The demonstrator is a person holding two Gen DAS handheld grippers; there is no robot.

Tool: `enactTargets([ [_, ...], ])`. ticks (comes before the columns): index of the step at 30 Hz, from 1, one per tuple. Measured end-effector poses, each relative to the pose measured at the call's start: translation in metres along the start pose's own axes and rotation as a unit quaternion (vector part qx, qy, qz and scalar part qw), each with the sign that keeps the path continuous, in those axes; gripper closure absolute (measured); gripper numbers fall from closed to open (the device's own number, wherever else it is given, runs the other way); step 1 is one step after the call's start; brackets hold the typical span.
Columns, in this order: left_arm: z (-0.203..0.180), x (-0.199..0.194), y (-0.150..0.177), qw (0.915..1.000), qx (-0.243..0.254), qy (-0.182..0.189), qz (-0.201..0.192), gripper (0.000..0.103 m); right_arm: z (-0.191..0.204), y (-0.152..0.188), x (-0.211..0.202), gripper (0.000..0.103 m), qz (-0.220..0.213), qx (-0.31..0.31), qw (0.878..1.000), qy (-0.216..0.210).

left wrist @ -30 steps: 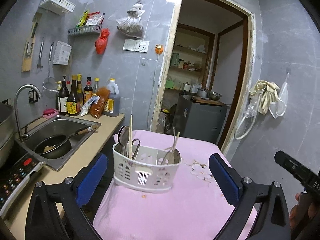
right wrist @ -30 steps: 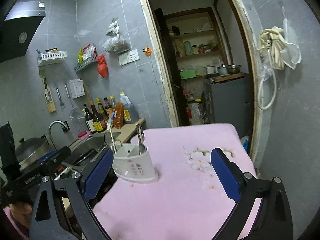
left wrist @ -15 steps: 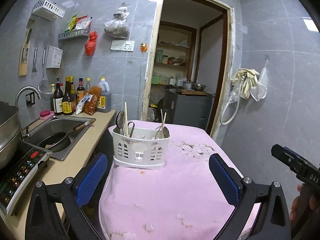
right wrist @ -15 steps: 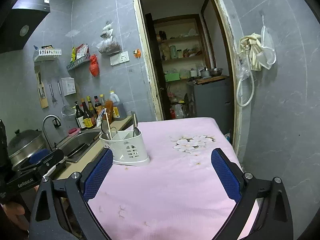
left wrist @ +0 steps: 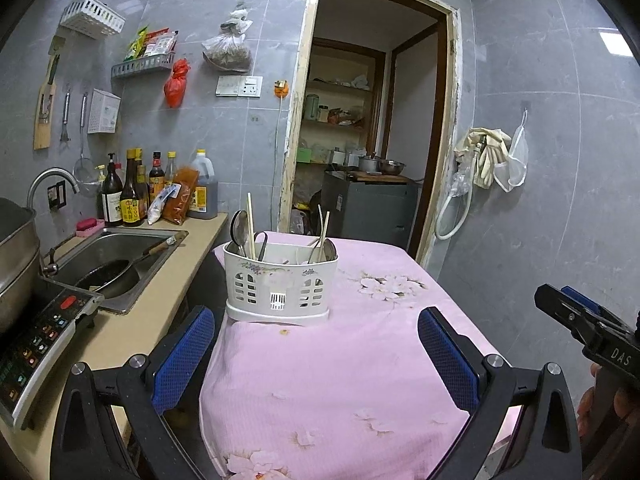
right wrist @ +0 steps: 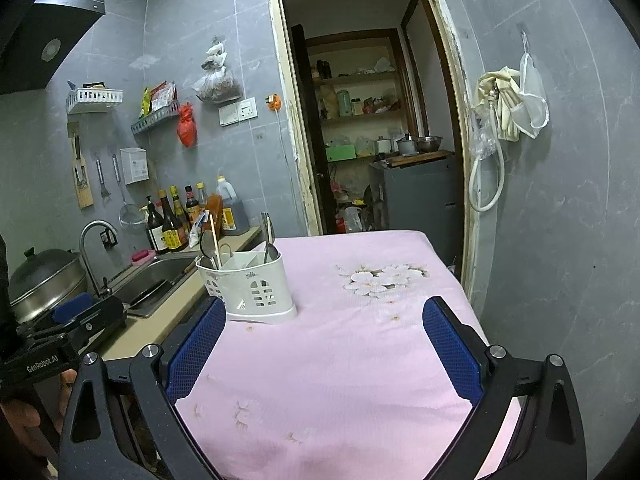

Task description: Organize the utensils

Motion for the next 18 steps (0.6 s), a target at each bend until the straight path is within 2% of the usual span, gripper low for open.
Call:
enactTargets([
  [18, 0.001, 0.012, 0.000, 1.0000, 0.002, -0.006, 0.007, 0.000, -0.001, 0.001, 0.017, 0.006, 0.017, 0.004, 1.000, -0.007],
])
Point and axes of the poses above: each gripper's, at about its wrist camera, not at the fingertips, and x roughly the way its jaws point, z to its left, y to its underside, the point moved 3 cm from there along x, roughly the way its jaws point, and after that the axes turned 14 degrees about -y, right-handed, at the moved point
